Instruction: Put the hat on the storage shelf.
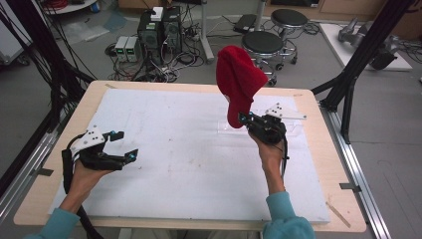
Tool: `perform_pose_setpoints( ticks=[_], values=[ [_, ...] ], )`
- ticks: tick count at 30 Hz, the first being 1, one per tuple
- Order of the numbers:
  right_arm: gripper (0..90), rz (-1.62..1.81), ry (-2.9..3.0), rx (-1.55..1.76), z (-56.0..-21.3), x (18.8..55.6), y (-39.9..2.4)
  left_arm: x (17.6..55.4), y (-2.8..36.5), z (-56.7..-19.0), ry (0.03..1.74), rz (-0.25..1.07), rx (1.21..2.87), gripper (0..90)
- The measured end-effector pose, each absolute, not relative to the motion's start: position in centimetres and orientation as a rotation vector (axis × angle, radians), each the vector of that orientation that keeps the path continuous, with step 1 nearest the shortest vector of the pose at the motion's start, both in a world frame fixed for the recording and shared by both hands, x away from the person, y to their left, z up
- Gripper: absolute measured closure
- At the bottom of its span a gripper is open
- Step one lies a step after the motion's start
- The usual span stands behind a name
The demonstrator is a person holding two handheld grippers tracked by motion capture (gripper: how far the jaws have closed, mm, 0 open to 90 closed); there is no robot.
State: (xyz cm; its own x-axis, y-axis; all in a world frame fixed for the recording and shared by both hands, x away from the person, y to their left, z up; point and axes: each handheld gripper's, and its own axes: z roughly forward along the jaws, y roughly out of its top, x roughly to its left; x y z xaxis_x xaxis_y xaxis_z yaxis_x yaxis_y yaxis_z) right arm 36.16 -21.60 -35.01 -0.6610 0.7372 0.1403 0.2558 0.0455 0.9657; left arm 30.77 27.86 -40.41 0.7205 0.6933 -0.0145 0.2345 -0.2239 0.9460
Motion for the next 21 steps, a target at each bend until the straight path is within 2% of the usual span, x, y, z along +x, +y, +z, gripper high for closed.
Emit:
perform_pose_setpoints(
  ticks=[21],
  values=[
    [85.4,1.631,1.923,1.06,-37.2,39.8,-20.8,28.7,29.4,-44.0,0.772,0.476,1.722,13.6]
  ],
)
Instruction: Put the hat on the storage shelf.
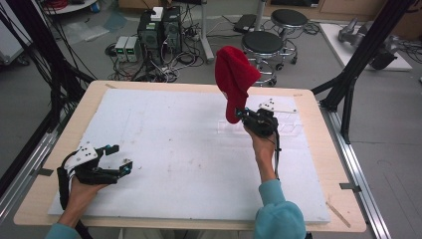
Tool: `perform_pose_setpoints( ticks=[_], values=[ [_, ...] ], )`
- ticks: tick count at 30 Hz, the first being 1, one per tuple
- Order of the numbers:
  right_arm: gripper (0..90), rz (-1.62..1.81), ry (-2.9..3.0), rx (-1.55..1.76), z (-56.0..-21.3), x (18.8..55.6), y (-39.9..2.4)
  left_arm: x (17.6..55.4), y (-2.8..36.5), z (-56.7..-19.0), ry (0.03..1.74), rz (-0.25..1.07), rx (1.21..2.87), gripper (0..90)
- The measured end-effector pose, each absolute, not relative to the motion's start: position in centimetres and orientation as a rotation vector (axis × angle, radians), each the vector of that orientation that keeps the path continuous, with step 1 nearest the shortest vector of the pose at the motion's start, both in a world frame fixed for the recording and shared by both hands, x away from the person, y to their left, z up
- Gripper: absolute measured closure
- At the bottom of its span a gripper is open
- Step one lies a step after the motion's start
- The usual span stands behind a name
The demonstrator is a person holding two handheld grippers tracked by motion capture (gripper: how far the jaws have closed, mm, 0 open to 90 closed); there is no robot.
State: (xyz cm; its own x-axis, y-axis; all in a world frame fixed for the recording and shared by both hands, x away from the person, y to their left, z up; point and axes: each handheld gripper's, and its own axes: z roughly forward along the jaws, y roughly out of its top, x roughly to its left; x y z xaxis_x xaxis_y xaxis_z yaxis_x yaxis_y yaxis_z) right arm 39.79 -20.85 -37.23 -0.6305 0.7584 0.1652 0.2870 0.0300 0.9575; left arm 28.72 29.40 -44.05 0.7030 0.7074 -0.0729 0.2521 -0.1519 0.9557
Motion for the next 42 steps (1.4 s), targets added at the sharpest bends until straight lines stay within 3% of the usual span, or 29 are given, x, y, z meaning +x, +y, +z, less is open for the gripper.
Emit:
perform_pose_setpoints(
  ticks=[42],
  values=[
    [85.3,1.514,2.051,1.15,-39.1,39.9,-20.4,28.7,29.4,-44.8,0.795,0.477,1.692,13.5]
  ],
)
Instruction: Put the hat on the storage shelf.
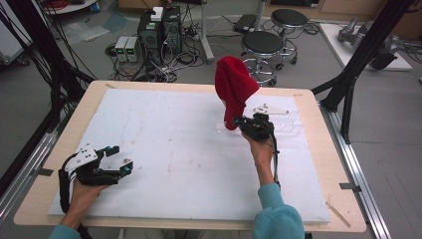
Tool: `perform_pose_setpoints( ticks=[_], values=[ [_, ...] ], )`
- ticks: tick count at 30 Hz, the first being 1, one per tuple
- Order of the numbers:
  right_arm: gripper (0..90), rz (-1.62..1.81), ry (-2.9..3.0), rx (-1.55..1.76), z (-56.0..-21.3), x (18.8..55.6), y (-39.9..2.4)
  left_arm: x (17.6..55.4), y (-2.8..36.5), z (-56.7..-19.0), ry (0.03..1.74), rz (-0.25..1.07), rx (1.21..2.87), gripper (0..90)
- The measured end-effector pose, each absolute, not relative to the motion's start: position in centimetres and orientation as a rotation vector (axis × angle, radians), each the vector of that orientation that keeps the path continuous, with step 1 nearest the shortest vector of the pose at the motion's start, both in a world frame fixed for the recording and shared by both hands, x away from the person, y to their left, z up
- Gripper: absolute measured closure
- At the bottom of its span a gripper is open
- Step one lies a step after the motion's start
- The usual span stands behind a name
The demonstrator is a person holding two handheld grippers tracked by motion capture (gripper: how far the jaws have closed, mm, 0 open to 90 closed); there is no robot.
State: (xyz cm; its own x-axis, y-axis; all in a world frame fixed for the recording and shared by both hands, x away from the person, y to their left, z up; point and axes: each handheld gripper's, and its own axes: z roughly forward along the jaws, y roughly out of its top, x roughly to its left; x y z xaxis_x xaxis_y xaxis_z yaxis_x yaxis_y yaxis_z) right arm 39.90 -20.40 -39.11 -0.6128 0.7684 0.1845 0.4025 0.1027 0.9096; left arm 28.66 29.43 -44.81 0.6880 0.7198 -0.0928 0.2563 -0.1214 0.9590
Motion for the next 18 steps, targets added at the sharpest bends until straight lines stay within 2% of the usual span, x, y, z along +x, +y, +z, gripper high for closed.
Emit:
perform_pose_setpoints(
  ticks=[18],
  values=[
    [84.4,1.399,2.12,1.186,-39.2,38.9,-19.8,28.64,29.51,-44.83,0.801,0.477,1.68,13.6]
  ],
)
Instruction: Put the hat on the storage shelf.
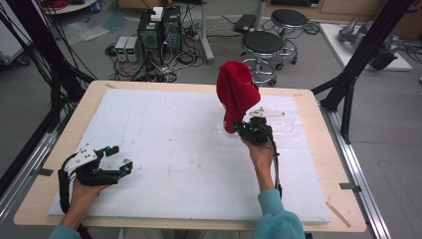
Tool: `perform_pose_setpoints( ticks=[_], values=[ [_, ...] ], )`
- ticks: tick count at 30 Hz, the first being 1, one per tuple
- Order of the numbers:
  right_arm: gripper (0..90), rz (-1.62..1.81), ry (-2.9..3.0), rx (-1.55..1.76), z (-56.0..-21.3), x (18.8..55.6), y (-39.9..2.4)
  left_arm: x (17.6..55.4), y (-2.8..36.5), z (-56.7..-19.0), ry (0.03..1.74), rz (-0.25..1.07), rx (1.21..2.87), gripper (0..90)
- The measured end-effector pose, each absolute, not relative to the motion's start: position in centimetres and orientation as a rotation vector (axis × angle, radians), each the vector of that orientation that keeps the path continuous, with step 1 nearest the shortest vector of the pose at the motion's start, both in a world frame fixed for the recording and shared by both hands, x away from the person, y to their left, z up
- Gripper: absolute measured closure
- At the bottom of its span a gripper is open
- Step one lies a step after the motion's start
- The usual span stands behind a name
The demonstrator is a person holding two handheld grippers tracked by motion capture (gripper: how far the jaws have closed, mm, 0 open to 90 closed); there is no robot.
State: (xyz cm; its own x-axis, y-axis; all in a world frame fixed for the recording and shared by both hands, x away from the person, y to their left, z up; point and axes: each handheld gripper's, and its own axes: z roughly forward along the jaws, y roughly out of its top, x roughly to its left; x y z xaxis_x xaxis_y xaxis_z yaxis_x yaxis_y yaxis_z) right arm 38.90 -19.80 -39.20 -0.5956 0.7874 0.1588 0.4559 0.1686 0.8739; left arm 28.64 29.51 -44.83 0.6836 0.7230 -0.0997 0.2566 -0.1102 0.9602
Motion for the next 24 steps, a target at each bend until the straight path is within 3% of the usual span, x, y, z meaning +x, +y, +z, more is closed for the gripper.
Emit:
perform_pose_setpoints(
  ticks=[12,17,24],
  values=[
    [76.5,1.355,2.146,1.2,-39.1,38.6,-19.9,28.6,29.6,-44.8,0.799,0.48,1.676,13.6],
    [67.7,1.32,2.119,1.2,-38.6,38.0,-19.8,28.6,29.6,-44.8,0.801,0.48,1.67,13.6],
    [46.7,1.282,2.069,1.188,-37.0,36.3,-20.6,28.6,29.7,-44.8,0.802,0.481,1.664,13.6]
  ],
)
